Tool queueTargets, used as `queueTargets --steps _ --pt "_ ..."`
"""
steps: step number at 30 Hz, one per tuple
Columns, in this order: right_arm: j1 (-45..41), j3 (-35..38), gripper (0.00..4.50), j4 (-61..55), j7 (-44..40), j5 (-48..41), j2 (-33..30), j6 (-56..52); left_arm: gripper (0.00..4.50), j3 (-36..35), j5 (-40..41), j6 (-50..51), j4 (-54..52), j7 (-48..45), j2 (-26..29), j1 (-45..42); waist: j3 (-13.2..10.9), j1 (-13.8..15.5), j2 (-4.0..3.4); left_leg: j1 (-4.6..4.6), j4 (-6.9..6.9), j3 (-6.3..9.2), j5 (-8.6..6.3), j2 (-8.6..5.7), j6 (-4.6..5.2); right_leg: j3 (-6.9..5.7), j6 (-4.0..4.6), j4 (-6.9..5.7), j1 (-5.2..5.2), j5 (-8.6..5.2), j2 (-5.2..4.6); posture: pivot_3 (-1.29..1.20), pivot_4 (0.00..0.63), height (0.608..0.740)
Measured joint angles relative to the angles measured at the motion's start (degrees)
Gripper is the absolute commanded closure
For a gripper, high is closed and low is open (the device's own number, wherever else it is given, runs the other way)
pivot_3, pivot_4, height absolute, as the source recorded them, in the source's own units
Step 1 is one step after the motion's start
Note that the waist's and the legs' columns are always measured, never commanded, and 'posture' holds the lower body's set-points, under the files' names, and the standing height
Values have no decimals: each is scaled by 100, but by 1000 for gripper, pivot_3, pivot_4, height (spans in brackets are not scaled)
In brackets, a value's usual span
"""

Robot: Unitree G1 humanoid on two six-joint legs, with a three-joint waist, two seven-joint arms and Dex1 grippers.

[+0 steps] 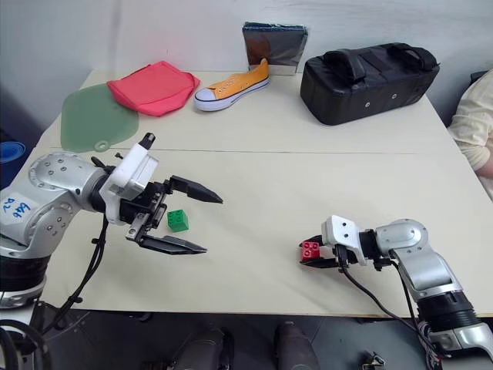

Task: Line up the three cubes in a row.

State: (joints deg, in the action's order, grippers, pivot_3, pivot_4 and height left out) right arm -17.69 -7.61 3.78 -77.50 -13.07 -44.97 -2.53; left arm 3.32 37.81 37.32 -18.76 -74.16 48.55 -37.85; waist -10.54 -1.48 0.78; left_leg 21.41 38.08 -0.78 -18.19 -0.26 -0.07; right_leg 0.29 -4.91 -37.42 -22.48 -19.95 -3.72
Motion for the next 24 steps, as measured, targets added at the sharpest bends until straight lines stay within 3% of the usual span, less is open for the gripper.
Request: queueTargets --steps 8,13,16,21,24 --pt "60 -12 31 95 -38 135 -75 247 0 3 -14 -21 126 -47 -2 -13 0 -1 0 0 1 0 0 0 0 0 0 -1 0 0 0 0 150 740" --pt "56 412 31 -168 -63 -270 -394 -171 0 -116 -4 46 100 126 48 366 0 -10 0 0 0 0 0 1 0 1 0 -2 -1 0 0 0 150 740" --pt "52 832 31 -464 -292 -809 -831 -709 0 -568 27 186 -45 470 168 1013 -1 -15 -2 -1 -3 3 -1 3 1 0 2 -1 -2 -1 -2 0 150 740" --pt "-270 1295 31 -998 -597 -1659 -1348 -1652 0 -1962 25 347 -444 1294 181 2829 -1 -34 -2 -9 -8 9 -20 4 31 -3 9 -1 3 -5 -12 0 150 740" --pt "-715 1294 31 -1295 -635 -2097 -1376 -2164 0 -2808 -73 327 -742 1883 -149 3855 -1 -11 -2 -11 -10 13 -22 4 32 -10 13 2 4 -7 -18 0 150 740"
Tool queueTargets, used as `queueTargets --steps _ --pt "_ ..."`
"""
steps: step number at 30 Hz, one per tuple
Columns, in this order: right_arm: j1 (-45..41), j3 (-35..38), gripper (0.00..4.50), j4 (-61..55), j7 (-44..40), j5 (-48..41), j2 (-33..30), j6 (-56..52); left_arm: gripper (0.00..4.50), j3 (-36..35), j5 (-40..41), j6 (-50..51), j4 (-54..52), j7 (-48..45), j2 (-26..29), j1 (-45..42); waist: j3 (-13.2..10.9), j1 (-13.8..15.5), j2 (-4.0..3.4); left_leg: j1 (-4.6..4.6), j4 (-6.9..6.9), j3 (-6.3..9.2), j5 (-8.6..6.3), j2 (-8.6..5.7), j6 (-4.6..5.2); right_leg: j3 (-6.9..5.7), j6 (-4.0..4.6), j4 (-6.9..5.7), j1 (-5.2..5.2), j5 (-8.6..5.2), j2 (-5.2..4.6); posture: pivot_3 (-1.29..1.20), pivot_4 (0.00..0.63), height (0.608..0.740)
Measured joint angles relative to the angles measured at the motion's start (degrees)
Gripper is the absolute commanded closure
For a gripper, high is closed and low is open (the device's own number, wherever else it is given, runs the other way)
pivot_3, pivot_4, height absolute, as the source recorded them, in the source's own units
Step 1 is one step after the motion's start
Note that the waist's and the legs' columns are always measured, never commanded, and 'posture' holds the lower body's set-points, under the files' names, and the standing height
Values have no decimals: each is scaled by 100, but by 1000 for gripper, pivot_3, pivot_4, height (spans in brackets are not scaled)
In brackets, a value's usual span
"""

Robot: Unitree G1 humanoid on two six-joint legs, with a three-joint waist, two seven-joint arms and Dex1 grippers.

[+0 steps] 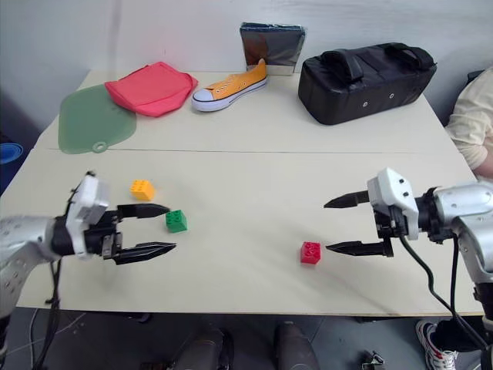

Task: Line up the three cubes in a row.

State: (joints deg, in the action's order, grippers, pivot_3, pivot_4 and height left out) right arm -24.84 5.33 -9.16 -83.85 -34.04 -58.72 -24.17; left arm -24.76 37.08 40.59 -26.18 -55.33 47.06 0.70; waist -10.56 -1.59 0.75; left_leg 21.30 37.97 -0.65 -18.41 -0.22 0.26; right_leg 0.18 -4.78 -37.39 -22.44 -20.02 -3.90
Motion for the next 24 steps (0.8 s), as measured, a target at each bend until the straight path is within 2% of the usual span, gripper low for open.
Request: queueTargets --steps 3,5,11,13,17,21,24 --pt "-508 -57 31 -190 23 -304 94 -351 0 -801 -209 -241 -283 556 -650 1153 0 0 0 1 -4 -1 -8 -4 7 -2 1 13 2 -1 -10 0 150 740" --pt "-713 -79 31 -229 41 -400 152 -492 0 -984 -380 -399 -306 814 -986 1690 -1 12 2 4 -5 2 -10 -4 8 -9 1 26 5 -1 -10 0 150 740" --pt "-802 -270 31 -428 71 -560 301 -736 0 -938 -498 -791 -504 1185 -1386 2050 -1 172 3 6 -4 13 -23 -11 20 -24 0 49 19 3 -24 0 150 740" --pt "-801 -268 31 -435 79 -561 301 -750 0 -784 -530 -872 -487 1225 -1382 1882 -1 164 3 7 -5 13 -24 -11 20 -25 0 50 18 3 -24 0 150 740" --pt "-731 -256 31 -630 97 -629 284 -877 0 -267 -653 -1153 145 824 -710 972 -1 143 3 12 -12 22 -19 -11 12 -36 6 47 11 5 -24 0 150 740" --pt "-622 -198 31 -768 172 -721 262 -992 0 539 -1073 -1731 1266 -17 26 56 2 87 -2 13 -24 18 -17 -12 8 -36 6 50 5 5 -23 0 150 740" --pt "-579 -145 31 -951 265 -796 261 -1032 0 1089 -1308 -2065 2018 -506 256 -811 2 89 -2 17 -26 19 -12 -12 2 -37 6 50 1 5 -23 0 150 740"
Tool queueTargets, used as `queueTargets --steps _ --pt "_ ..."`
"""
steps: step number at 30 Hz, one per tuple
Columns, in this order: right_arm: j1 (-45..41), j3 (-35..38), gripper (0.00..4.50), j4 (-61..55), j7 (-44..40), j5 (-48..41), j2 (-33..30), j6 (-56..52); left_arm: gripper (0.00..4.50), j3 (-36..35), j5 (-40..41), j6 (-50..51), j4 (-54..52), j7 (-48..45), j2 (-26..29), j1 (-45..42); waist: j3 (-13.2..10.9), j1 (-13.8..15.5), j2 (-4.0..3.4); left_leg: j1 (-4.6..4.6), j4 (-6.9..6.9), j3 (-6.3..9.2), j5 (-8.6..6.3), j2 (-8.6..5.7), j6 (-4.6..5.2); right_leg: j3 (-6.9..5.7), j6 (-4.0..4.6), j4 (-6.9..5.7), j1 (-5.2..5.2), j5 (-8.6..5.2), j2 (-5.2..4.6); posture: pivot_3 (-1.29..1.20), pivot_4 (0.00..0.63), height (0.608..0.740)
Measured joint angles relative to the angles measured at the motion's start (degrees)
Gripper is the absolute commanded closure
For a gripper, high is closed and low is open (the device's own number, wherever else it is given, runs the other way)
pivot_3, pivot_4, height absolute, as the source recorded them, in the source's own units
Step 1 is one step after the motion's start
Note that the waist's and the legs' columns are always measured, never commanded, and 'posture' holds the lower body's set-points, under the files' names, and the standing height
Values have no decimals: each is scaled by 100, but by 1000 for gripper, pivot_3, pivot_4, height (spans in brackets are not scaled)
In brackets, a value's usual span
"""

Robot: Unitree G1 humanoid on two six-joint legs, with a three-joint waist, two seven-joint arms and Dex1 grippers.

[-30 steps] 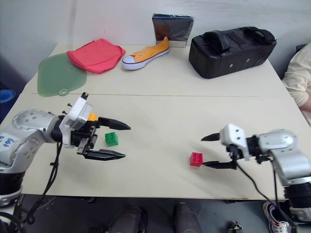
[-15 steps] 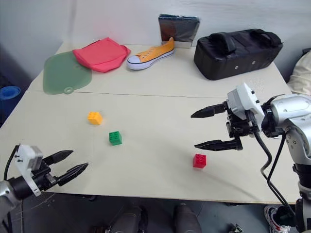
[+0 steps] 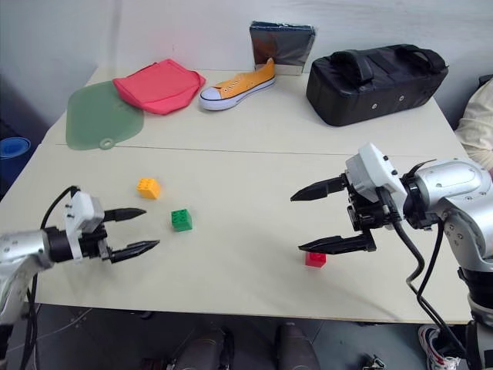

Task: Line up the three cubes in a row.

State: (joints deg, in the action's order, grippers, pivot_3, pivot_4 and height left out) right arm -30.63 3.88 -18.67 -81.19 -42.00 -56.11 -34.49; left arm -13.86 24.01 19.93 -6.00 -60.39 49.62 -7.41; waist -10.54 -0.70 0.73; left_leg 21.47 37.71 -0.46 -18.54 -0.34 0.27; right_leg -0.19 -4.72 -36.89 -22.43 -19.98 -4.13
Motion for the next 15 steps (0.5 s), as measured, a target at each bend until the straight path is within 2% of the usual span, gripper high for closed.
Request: queueTargets --steps 5,10,15 --pt "179 140 31 -366 177 -136 -8 -96 0 876 -535 -517 1071 -486 20 -1207 0 -3 0 13 3 1 11 0 -19 -6 -2 1 -9 1 3 0 150 740" --pt "181 299 31 -648 416 -483 -6 -330 0 1385 -799 -754 1627 -788 -179 -1859 0 -27 1 15 17 -4 12 0 -20 -6 -5 -3 -7 2 3 0 150 740" --pt "170 335 31 -675 668 -594 0 -433 0 1719 -1015 -883 2049 -927 -358 -2108 -2 -43 3 16 26 -3 12 0 -12 -5 -6 -13 -7 3 2 0 150 740"
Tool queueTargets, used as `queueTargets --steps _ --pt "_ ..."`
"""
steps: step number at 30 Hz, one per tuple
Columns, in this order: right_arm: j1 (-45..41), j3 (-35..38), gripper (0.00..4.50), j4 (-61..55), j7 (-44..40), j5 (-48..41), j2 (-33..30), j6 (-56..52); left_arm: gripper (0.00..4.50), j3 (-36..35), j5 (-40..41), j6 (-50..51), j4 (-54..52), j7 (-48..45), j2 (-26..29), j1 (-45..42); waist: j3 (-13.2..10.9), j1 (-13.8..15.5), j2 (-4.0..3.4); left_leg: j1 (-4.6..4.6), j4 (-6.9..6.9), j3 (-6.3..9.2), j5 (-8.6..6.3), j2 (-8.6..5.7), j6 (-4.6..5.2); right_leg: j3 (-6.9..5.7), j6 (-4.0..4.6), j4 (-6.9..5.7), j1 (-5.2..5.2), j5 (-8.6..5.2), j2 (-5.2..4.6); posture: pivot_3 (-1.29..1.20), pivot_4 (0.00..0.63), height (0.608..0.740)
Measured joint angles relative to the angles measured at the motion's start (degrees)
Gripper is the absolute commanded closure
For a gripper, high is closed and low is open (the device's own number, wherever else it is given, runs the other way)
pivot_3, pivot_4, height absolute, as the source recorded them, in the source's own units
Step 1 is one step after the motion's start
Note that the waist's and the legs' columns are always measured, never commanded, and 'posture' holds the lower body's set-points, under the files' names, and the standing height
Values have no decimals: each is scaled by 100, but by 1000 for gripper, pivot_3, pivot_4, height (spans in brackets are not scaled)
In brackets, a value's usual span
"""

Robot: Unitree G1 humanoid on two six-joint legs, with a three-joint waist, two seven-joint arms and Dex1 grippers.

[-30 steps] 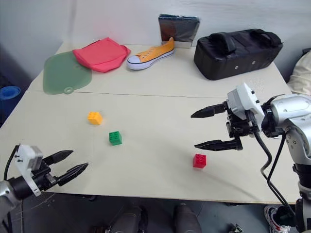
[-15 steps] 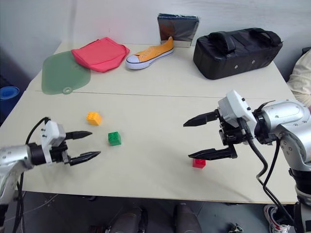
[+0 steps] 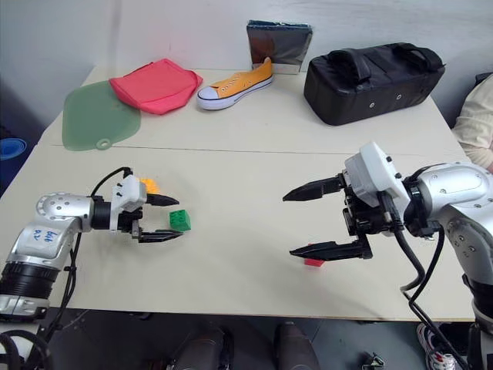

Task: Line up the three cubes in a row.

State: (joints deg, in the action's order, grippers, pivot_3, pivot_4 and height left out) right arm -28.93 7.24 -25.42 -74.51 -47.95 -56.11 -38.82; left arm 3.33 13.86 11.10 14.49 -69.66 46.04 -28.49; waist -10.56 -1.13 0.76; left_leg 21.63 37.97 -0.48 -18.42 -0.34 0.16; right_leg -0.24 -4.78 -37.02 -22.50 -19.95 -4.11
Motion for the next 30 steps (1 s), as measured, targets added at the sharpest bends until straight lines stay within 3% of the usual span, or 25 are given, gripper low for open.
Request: queueTargets --steps 10,11,18,22,30 --pt "47 3 0 -36 214 -2 6 20 2895 166 -243 -260 373 -55 -148 -229 0 -12 0 0 2 2 3 0 1 -1 0 -5 0 0 0 0 150 740" --pt "67 3 0 -39 234 -2 18 25 3029 166 -243 -304 371 -111 -148 -227 0 -15 0 0 2 2 4 0 -2 0 0 -5 0 0 0 0 150 740" --pt "244 44 0 -43 306 2 36 107 3022 335 -54 153 -712 -355 -354 -349 0 42 0 3 10 4 5 0 -3 -1 -4 -4 4 2 -1 0 150 740" --pt "532 189 0 -186 396 -11 22 112 3022 971 -101 719 -1665 -285 -861 -866 0 142 0 11 18 5 5 -3 -1 0 -13 3 4 7 1 0 150 740" --pt "1312 631 0 -401 592 -28 -32 115 3022 2168 -784 1187 -1803 183 -1911 -1399 0 115 1 19 25 -1 10 -4 5 7 -20 -4 0 11 15 0 150 740"
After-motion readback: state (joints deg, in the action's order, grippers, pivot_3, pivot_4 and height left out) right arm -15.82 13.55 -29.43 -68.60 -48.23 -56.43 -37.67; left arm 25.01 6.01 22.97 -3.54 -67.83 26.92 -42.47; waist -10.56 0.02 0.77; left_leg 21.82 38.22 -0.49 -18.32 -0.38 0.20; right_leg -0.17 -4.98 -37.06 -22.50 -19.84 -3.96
